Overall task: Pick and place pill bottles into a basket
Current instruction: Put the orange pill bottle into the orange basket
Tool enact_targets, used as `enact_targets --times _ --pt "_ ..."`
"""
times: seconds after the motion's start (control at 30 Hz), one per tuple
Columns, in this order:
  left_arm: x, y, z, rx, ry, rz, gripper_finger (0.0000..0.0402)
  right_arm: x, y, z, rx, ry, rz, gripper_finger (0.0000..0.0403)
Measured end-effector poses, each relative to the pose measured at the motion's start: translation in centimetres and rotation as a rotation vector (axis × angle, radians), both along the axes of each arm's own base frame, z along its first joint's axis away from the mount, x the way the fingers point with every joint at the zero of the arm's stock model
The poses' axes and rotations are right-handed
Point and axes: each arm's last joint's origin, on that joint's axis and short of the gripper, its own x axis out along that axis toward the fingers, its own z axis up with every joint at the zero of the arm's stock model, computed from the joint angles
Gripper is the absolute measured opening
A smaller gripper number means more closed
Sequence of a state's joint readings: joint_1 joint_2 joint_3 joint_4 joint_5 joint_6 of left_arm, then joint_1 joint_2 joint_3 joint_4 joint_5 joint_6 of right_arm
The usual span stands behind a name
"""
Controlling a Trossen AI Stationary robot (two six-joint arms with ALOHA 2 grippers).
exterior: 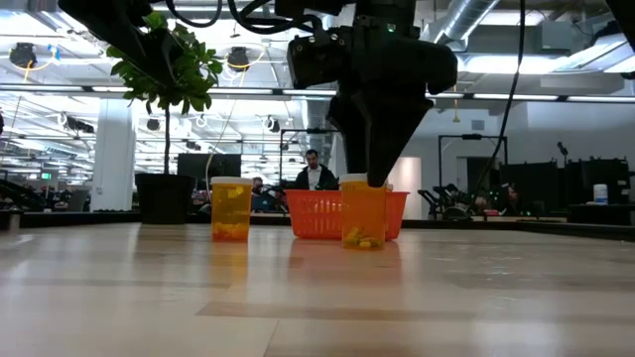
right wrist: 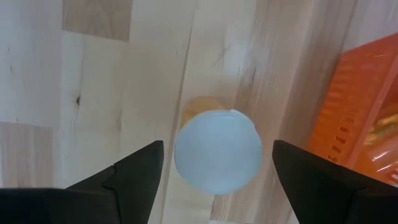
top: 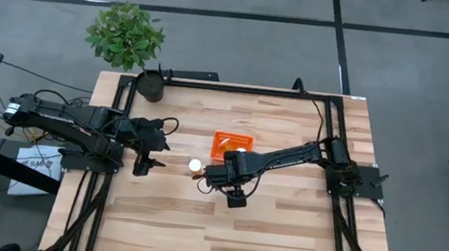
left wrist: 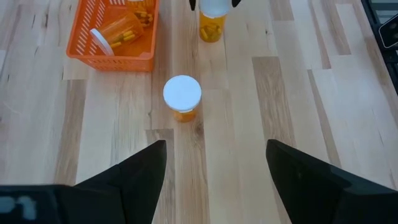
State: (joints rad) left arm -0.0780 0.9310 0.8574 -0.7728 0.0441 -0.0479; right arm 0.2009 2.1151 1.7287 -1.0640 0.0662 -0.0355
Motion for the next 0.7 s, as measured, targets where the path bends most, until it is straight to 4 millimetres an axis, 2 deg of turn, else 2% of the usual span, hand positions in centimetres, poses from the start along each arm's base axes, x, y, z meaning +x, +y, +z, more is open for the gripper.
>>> enact_targets --times 0.17,0.23,0.3,0.7 --pt "0.0 0.0 0.0 0.000 0.001 0.000 0.0265 0.2 -0.2 -2.0 -0.008 0.068 0.011 0.0296" --pt "0.0 0.0 0.0 0.000 0.001 0.000 0.0265 1.1 -0.1 -2.5 0.004 0.023 0.014 0.0296" --pt "0.0 0.0 0.0 -0.002 0.002 0.002 0.0265 0.7 -0.1 -2.8 0.002 0.063 0.012 0.0296" --pt "0.0 0.0 0.0 -0.002 0.005 0.001 0.0265 0.9 -0.4 -2.7 0.008 0.043 0.006 0.0283"
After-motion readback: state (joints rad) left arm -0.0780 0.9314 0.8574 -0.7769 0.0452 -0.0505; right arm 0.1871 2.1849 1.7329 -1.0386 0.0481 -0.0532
